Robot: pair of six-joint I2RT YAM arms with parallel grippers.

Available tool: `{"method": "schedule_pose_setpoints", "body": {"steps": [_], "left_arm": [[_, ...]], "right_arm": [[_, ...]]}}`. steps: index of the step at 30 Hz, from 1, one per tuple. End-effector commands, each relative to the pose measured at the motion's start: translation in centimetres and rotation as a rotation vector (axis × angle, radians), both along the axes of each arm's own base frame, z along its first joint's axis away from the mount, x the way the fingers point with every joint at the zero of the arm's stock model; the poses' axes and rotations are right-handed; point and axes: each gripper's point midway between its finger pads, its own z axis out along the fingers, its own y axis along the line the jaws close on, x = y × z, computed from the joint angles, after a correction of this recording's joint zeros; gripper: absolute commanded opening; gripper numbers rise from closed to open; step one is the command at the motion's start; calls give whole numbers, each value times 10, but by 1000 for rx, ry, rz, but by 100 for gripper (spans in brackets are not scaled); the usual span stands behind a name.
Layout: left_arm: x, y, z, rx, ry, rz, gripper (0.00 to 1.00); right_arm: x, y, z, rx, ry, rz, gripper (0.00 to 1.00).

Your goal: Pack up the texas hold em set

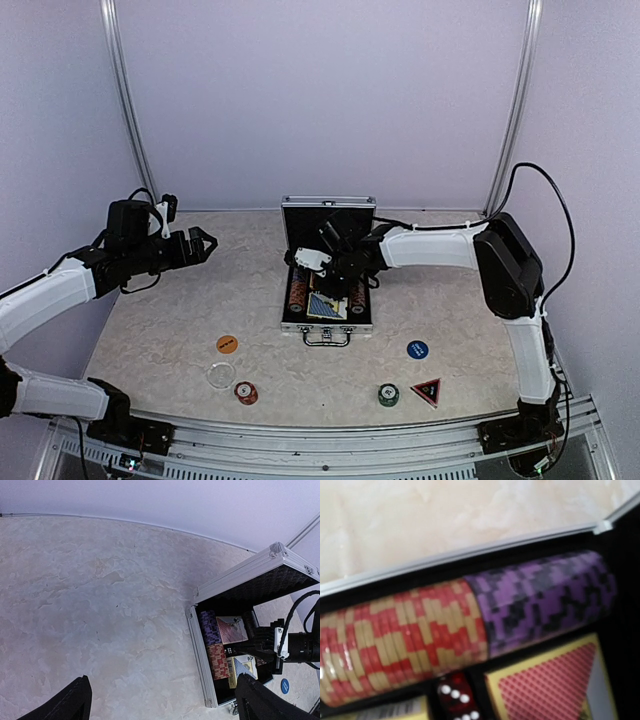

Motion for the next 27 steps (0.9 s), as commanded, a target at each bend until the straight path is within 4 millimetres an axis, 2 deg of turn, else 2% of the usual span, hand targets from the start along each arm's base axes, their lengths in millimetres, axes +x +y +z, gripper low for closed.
{"method": "schedule_pose_setpoints", "body": {"steps": [1,7,12,16,20,27], "left_arm": [[1,3,-2,1,-3,4,99],[1,3,-3,2,-2,3,99],[1,3,-3,3,-1,5,99],[1,3,-3,4,0,5,99],[1,3,-3,5,-2,6,99],[1,3,-2,5,-3,5,99]], "right_arm": [[-4,7,-9,-27,5,34,6],[-20,8,-22,-55,56,99,2],[-33,13,-14,-9,80,152,2],[-30,10,-11,-14,58,137,2],[-24,2,-2,-25,11,96,3],[-29,-8,24,11,-28,70,7]]}}
